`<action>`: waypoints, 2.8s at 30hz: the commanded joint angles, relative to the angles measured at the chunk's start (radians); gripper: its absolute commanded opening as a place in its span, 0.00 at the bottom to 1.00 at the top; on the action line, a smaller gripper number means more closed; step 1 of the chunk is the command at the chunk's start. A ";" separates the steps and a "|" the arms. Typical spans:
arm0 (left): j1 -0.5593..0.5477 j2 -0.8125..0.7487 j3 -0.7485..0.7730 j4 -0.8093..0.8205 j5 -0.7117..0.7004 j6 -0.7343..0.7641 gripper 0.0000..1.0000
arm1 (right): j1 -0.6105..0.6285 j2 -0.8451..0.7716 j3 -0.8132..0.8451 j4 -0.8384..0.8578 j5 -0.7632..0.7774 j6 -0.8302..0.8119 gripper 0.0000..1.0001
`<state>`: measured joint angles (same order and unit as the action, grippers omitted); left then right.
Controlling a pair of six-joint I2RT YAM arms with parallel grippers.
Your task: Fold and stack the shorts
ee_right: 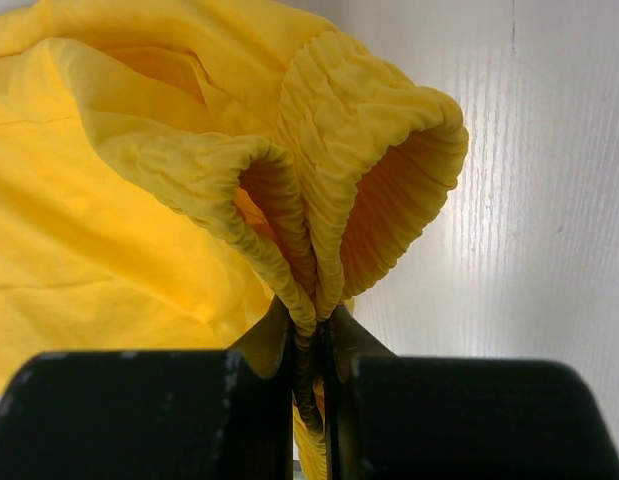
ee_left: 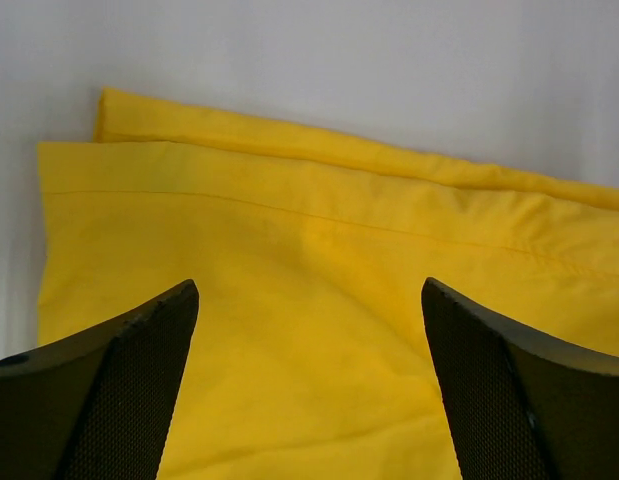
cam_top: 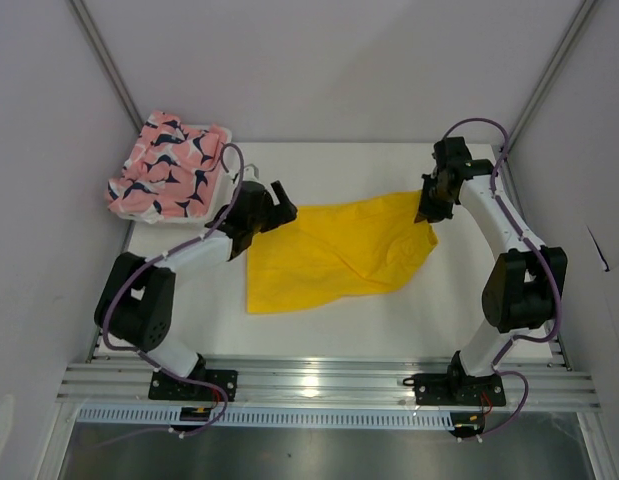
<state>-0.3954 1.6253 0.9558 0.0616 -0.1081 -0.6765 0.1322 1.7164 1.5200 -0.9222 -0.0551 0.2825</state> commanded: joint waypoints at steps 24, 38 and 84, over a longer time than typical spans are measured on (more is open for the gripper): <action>-0.316 0.266 0.138 0.130 0.038 0.008 0.45 | 0.109 0.012 0.243 -0.175 -0.048 0.010 0.00; -0.376 0.346 0.152 0.113 -0.041 -0.074 0.41 | 0.155 0.005 0.319 -0.173 -0.216 0.099 0.00; 0.187 -0.127 -0.192 -0.115 0.168 0.071 0.80 | 0.236 0.011 0.312 -0.095 -0.301 0.207 0.00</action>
<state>-0.2211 1.4612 0.7624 -0.0830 0.0128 -0.6502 0.3447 1.7283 1.8000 -1.0443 -0.3542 0.4568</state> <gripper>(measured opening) 0.821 0.076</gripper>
